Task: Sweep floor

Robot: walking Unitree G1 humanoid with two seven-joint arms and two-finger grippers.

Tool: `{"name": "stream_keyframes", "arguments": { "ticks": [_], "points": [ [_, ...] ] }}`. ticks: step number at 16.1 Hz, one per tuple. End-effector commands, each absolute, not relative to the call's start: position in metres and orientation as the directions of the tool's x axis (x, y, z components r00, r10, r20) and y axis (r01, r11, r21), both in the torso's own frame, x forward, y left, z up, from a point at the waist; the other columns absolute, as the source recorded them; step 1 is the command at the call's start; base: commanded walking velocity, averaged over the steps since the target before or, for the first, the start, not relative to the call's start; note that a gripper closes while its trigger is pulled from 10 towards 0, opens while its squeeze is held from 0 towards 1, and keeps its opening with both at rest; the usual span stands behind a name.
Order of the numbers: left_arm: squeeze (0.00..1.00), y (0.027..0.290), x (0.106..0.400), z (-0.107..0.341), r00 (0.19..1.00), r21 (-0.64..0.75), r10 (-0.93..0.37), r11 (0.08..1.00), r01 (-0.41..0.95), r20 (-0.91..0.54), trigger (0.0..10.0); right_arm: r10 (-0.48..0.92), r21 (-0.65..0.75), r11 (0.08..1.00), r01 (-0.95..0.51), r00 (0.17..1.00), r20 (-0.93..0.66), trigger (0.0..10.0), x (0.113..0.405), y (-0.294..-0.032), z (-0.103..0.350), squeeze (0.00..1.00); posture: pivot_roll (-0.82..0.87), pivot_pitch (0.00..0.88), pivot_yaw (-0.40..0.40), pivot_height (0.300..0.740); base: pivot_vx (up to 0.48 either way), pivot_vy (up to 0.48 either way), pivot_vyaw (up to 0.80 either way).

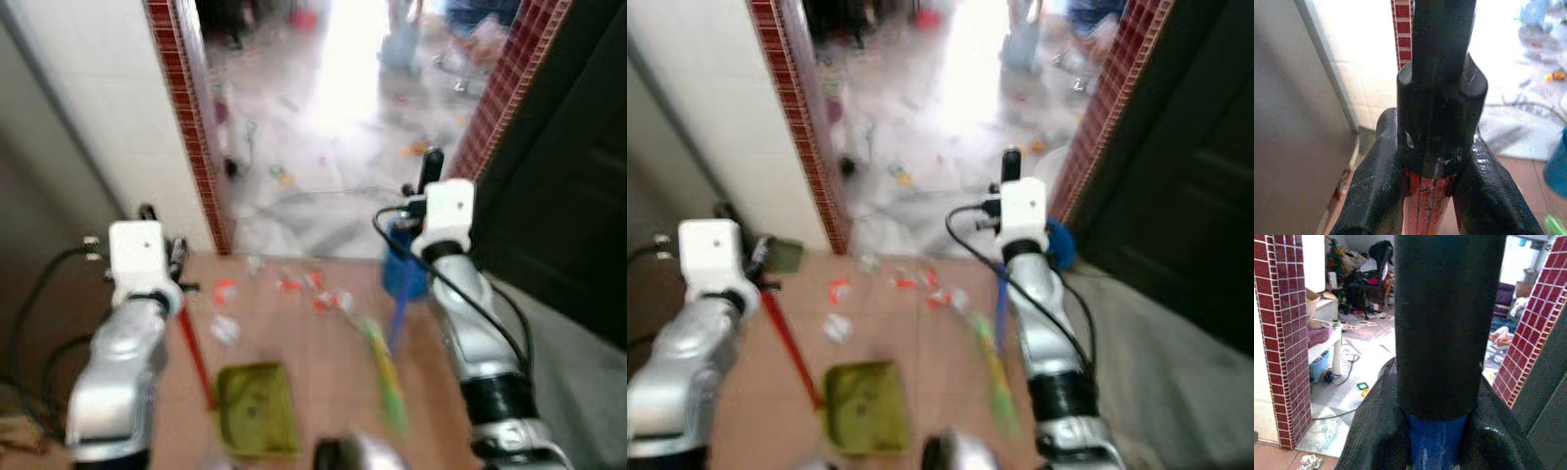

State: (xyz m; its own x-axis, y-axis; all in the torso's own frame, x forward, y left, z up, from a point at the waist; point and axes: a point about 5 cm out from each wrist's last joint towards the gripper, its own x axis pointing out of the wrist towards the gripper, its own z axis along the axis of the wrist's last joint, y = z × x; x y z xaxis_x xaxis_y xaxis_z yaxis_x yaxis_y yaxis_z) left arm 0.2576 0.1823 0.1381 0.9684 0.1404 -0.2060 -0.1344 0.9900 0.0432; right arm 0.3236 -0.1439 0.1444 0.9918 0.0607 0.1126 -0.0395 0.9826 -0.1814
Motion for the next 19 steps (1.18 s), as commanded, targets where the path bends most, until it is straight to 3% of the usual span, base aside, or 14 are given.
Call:
{"name": "stream_keyframes", "arguments": {
  "ticks": [1,6,16,19],
  "points": [
    [0.00,0.185,0.264,0.153,0.980,0.044,0.159,0.987,-0.155,-0.117,10.0,0.086,-0.201,0.978,-0.047,0.978,0.188,10.0,0.328,-0.136,0.166,0.00,-0.08,0.039,-0.054,0.740,0.000,0.000,0.00],
    [0.00,0.192,0.263,0.137,0.976,-0.008,0.182,0.983,-0.184,-0.122,10.0,0.045,-0.186,0.982,-0.011,0.983,0.178,10.0,0.326,-0.145,0.154,0.00,-0.06,0.000,-0.028,0.740,0.000,0.000,0.00],
    [0.00,0.180,0.277,0.132,0.989,-0.017,0.122,0.992,-0.124,-0.088,10.0,-0.031,-0.179,0.982,0.066,0.981,0.190,10.0,0.327,-0.157,0.148,0.00,-0.06,0.000,-0.005,0.740,0.000,0.466,0.00],
    [0.00,0.177,0.279,0.135,0.993,-0.011,0.095,0.995,-0.096,-0.063,10.0,-0.047,-0.191,0.978,0.083,0.981,0.188,10.0,0.327,-0.158,0.147,0.00,-0.06,0.000,-0.005,0.740,0.000,0.000,0.00]
  ]
}}
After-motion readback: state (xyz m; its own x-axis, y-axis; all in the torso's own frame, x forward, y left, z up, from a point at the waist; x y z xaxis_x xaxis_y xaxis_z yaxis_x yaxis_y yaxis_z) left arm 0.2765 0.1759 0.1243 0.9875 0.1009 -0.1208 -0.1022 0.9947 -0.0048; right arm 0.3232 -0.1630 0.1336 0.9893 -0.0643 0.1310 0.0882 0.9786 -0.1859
